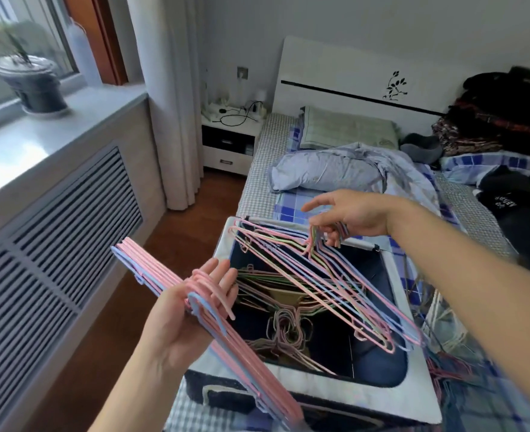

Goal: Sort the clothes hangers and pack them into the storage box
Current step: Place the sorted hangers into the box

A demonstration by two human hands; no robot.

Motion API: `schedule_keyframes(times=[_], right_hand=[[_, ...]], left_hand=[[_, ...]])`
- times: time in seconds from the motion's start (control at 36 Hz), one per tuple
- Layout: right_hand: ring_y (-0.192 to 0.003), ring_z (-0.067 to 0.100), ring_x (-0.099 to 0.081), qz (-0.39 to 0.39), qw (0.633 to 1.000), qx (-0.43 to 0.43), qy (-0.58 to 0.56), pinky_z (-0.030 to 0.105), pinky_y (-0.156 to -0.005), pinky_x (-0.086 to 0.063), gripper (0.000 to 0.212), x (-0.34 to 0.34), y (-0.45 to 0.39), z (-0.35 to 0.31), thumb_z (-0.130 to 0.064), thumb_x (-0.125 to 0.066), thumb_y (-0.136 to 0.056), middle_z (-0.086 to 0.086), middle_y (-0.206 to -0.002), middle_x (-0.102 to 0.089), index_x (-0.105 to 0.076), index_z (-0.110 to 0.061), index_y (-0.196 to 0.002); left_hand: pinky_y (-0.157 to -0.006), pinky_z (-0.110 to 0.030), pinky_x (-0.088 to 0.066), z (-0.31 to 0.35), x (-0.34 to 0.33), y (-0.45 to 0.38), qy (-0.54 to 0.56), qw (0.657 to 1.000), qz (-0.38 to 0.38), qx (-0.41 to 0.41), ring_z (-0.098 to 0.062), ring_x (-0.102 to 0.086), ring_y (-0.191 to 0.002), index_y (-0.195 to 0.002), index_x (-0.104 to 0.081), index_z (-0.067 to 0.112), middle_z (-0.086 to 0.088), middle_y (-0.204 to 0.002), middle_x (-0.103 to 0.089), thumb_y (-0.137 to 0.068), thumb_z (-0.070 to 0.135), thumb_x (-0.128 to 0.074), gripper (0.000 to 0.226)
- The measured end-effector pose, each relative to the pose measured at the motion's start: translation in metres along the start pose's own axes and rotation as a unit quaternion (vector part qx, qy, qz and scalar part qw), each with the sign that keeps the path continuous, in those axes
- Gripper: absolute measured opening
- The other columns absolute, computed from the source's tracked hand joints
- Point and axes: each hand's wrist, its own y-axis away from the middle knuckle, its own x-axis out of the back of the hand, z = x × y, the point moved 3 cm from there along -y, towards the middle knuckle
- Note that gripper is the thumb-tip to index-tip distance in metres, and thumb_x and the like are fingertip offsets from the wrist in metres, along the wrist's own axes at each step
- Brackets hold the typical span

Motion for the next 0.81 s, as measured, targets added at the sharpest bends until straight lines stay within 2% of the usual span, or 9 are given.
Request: schedule_keyframes(times=[0.08,0.14,0.25,0.33,0.47,0.56,0.64,0.75,0.81], right_hand=[[-0.047,0.011,-0.046,0.063,0.996,0.045,0.032,0.027,-0.052,-0.048,0.032,0.003,0.014,-0.015,-0.010,-0.065,-0.095,0.006,-0.064,-0.051,-0.057,-0.011,-0.127],[-0.045,0.008,-0.048,0.107,0.990,0.080,0.047,0.026,-0.051,-0.045,0.031,0.005,0.025,-0.027,-0.008,-0.070,-0.091,0.002,-0.065,-0.058,-0.062,-0.013,-0.120],[-0.048,0.012,-0.046,0.169,0.977,0.121,0.048,0.032,-0.052,-0.043,0.028,0.003,0.048,-0.044,-0.004,-0.074,-0.086,0.011,-0.069,-0.062,-0.065,-0.016,-0.109],[-0.047,0.014,-0.044,0.191,0.970,0.138,0.054,0.031,-0.050,-0.042,0.025,-0.006,0.066,-0.051,-0.004,-0.074,-0.085,0.009,-0.066,-0.064,-0.065,-0.015,-0.106],[-0.045,0.011,-0.046,0.130,0.977,0.164,0.046,0.028,-0.048,-0.040,0.031,-0.036,0.091,-0.057,0.000,-0.072,-0.086,0.008,-0.068,-0.065,-0.063,-0.015,-0.111],[-0.050,0.013,-0.047,0.070,0.981,0.176,0.033,0.030,-0.052,-0.041,0.037,-0.056,0.094,-0.052,0.000,-0.072,-0.086,0.005,-0.067,-0.060,-0.063,-0.017,-0.118],[-0.046,0.011,-0.042,0.056,0.982,0.181,0.002,0.032,-0.053,-0.040,0.037,-0.061,0.091,-0.046,0.000,-0.069,-0.087,0.009,-0.064,-0.049,-0.064,-0.018,-0.120],[-0.058,0.026,-0.034,0.025,0.985,0.161,-0.059,0.031,-0.051,-0.037,0.034,-0.066,0.079,-0.037,-0.009,-0.071,-0.080,0.017,-0.085,-0.047,-0.068,-0.021,-0.112],[-0.068,0.029,-0.037,0.000,0.988,0.136,-0.072,0.029,-0.056,-0.039,0.034,-0.069,0.079,-0.033,-0.013,-0.073,-0.084,0.017,-0.088,-0.048,-0.066,-0.018,-0.117]], left_hand=[[-0.086,-0.048,-0.059,-0.011,-0.008,-0.003,-0.005,1.000,-0.008,0.022,-0.030,-0.073,-0.105,-0.127,-0.060,0.001,-0.016,-0.120,-0.073,-0.105,0.011,-0.028,0.040],[-0.089,-0.048,-0.058,-0.021,-0.019,-0.003,-0.017,0.999,-0.014,0.032,-0.033,-0.071,-0.108,-0.129,-0.059,0.000,-0.019,-0.122,-0.071,-0.103,0.009,-0.034,0.038],[-0.106,-0.047,-0.048,-0.040,-0.040,-0.003,-0.039,0.997,-0.044,0.051,-0.039,-0.065,-0.120,-0.134,-0.056,0.000,-0.025,-0.127,-0.067,-0.102,0.004,-0.036,0.038],[-0.109,-0.049,-0.044,-0.051,-0.057,-0.002,-0.040,0.994,-0.087,0.054,-0.042,-0.061,-0.124,-0.130,-0.060,0.003,-0.027,-0.129,-0.065,-0.097,-0.002,-0.034,0.042],[-0.114,-0.055,-0.037,-0.056,-0.081,-0.002,-0.038,0.989,-0.141,0.014,-0.041,-0.055,-0.132,-0.113,-0.076,0.014,-0.024,-0.138,-0.060,-0.077,-0.005,-0.049,0.049],[-0.109,-0.053,-0.036,-0.055,-0.085,-0.007,0.001,0.985,-0.169,0.012,-0.040,-0.055,-0.120,-0.103,-0.079,0.022,-0.026,-0.124,-0.065,-0.080,-0.003,-0.046,0.047],[-0.114,-0.057,-0.030,-0.051,-0.085,-0.007,0.018,0.980,-0.198,0.014,-0.039,-0.049,-0.116,-0.099,-0.080,0.024,-0.026,-0.116,-0.066,-0.083,-0.002,-0.047,0.045],[-0.110,-0.055,-0.036,-0.053,-0.088,-0.004,0.000,0.974,-0.227,0.001,-0.039,-0.057,-0.116,-0.092,-0.080,0.022,-0.024,-0.124,-0.067,-0.077,-0.003,-0.047,0.044],[-0.103,-0.053,-0.042,-0.054,-0.085,-0.005,0.004,0.973,-0.231,0.002,-0.037,-0.060,-0.107,-0.091,-0.077,0.020,-0.019,-0.117,-0.067,-0.078,-0.002,-0.051,0.037]])
